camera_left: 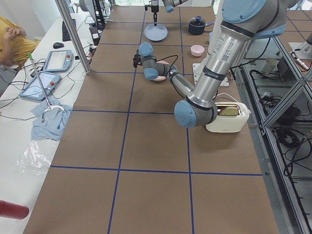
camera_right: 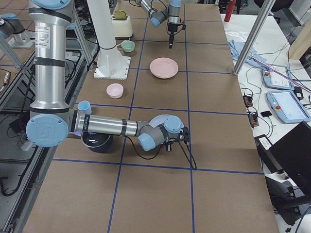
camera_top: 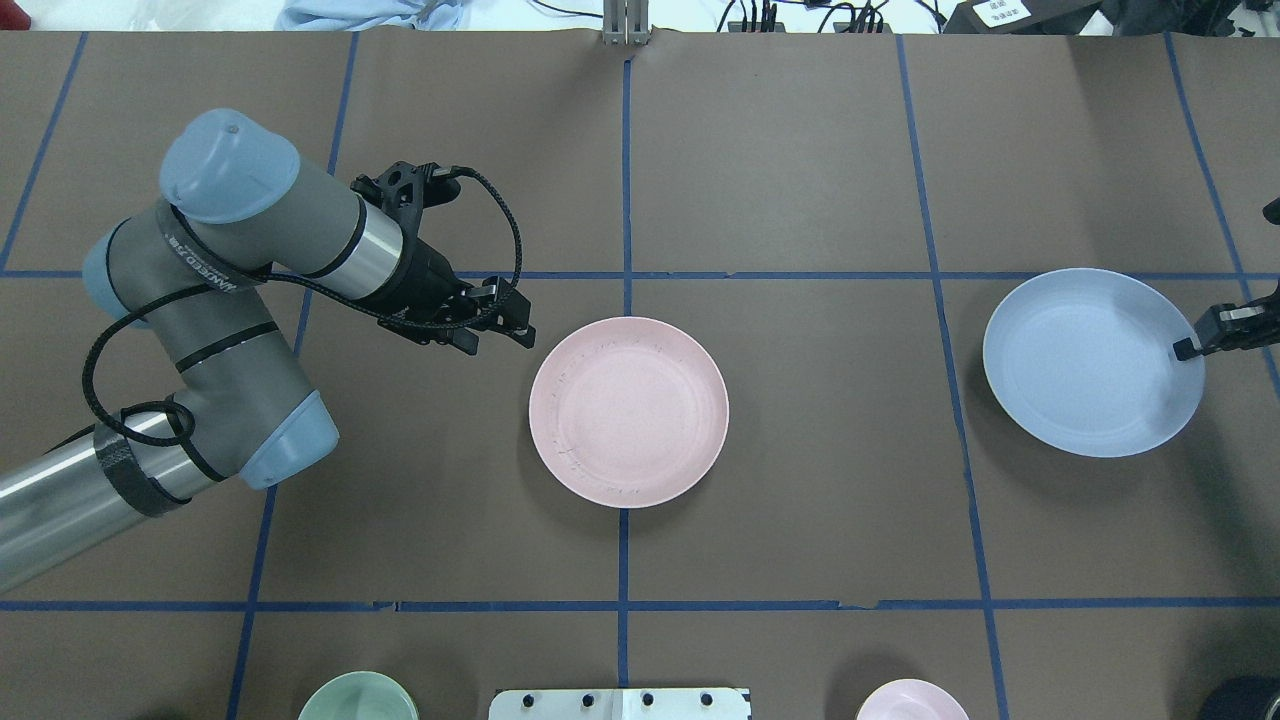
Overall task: Stack three plates with pink and blue
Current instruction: 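Lift the light blue plate with the right gripper and carry it over the stack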
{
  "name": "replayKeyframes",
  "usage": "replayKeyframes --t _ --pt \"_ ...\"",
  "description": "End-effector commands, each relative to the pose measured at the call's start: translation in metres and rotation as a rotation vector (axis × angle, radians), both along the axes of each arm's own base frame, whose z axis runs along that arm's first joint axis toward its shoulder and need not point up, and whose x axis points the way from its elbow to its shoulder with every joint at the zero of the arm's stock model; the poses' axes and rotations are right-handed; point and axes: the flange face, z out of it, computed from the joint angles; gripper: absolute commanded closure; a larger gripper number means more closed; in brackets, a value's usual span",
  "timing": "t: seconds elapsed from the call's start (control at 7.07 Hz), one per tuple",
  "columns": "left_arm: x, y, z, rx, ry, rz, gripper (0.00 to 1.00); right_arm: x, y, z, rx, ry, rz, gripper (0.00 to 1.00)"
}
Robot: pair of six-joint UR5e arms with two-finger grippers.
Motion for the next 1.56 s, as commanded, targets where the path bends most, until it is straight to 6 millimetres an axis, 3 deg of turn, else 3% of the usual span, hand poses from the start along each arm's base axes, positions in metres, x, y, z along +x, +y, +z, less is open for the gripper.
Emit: replayKeyframes --t 0.0,0.14,0.42,0.57,0.85,0.99,1.13,1.41 --pt "-0.004 -0.003 0.000 0.005 0.001 -0.005 0.23 -0.011 -0.025 -0.082 -0.113 -0.086 0.105 1.00" --pt "-0.010 -0.007 0.008 0.002 -0.007 -0.011 0.23 -0.030 -0.033 -0.114 -0.135 -0.111 0.109 1.00" --pt "-0.020 -0.009 0.020 -0.003 -0.017 -0.019 0.23 -0.108 -0.050 -0.200 -0.228 -0.173 0.087 1.00" --pt "-0.028 -0.014 0.029 -0.002 -0.027 -0.027 0.23 -0.153 -0.049 -0.237 -0.244 -0.184 0.077 1.00" --pt "-0.048 -0.025 0.046 0.030 -0.047 -0.041 0.24 -0.242 -0.017 -0.294 -0.244 -0.183 0.132 1.00" --pt "-0.060 -0.028 0.061 0.056 -0.064 -0.043 0.24 -0.274 0.009 -0.304 -0.216 -0.182 0.117 1.00" --pt "-0.070 -0.036 0.065 0.067 -0.072 -0.056 0.24 -0.297 0.031 -0.310 -0.203 -0.178 0.110 1.00" --pt "-0.072 -0.038 0.066 0.072 -0.075 -0.056 0.24 -0.338 0.064 -0.308 -0.165 -0.154 0.115 1.00"
